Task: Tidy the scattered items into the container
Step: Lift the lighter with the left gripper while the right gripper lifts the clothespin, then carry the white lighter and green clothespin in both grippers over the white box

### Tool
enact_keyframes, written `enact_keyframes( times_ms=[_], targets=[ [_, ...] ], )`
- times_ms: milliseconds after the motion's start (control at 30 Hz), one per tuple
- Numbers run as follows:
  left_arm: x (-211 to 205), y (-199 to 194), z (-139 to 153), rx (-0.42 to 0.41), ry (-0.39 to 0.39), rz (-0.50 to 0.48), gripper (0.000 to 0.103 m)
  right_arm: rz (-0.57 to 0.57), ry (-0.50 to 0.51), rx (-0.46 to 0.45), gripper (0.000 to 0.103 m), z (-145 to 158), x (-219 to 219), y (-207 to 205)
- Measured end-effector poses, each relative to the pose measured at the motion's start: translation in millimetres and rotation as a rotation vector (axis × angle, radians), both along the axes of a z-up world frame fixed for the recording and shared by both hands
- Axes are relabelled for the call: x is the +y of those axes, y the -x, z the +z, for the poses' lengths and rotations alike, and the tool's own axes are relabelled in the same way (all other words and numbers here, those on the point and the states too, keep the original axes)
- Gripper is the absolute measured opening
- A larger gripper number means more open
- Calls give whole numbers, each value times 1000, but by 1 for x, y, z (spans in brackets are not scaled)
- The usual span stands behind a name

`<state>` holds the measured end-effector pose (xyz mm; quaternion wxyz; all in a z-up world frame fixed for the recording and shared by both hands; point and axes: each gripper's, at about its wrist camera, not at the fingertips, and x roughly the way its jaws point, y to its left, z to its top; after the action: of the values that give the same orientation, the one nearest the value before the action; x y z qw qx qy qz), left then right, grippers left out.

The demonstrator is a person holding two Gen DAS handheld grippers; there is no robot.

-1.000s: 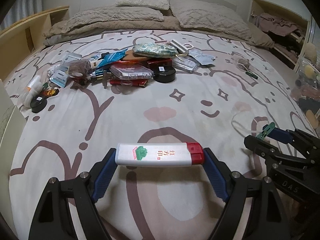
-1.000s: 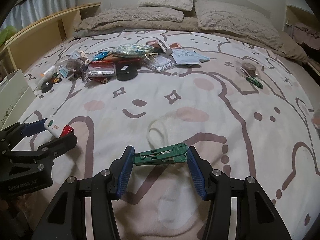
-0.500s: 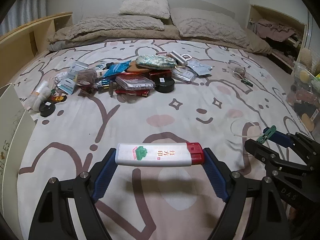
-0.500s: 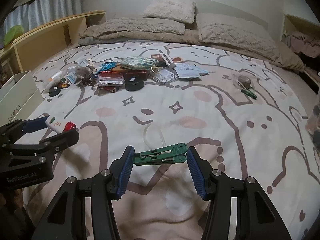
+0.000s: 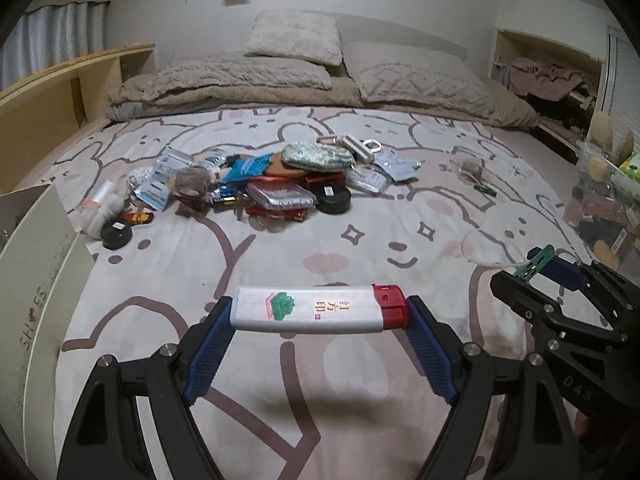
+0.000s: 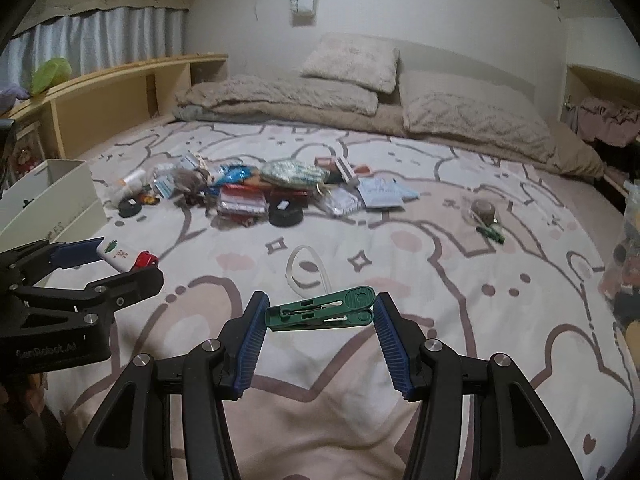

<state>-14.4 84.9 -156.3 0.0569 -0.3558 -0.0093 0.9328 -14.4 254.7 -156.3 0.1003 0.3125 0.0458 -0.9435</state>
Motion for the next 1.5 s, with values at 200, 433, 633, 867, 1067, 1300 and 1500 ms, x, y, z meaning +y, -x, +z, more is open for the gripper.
enact_keyframes(
  times_ms=[200, 433, 633, 867, 1067, 1300, 1500],
  targets=[
    [-4, -11, 10, 37, -21, -1, 84, 11, 7, 57, 54, 10, -3, -11],
    [-4, -25, 21, 86, -2, -6, 84, 33, 26, 96, 54, 19, -6, -21],
    [-5, -35, 28, 105, -7, -21, 84, 39, 25, 134, 54, 27, -8, -31],
    [-12, -48, 48, 145, -45, -27, 84, 44, 55, 185, 54, 45, -9, -43],
    [-26, -58, 72, 193, -67, -15, 84, 36, 123, 206, 54, 64, -6, -52],
    [-40, -72, 94, 256, -63, 8, 84, 49, 136, 238, 54, 78, -13, -59],
    [-50, -85, 110, 305, -52, 17, 84, 75, 146, 263, 54, 86, -24, -64]
  ],
)
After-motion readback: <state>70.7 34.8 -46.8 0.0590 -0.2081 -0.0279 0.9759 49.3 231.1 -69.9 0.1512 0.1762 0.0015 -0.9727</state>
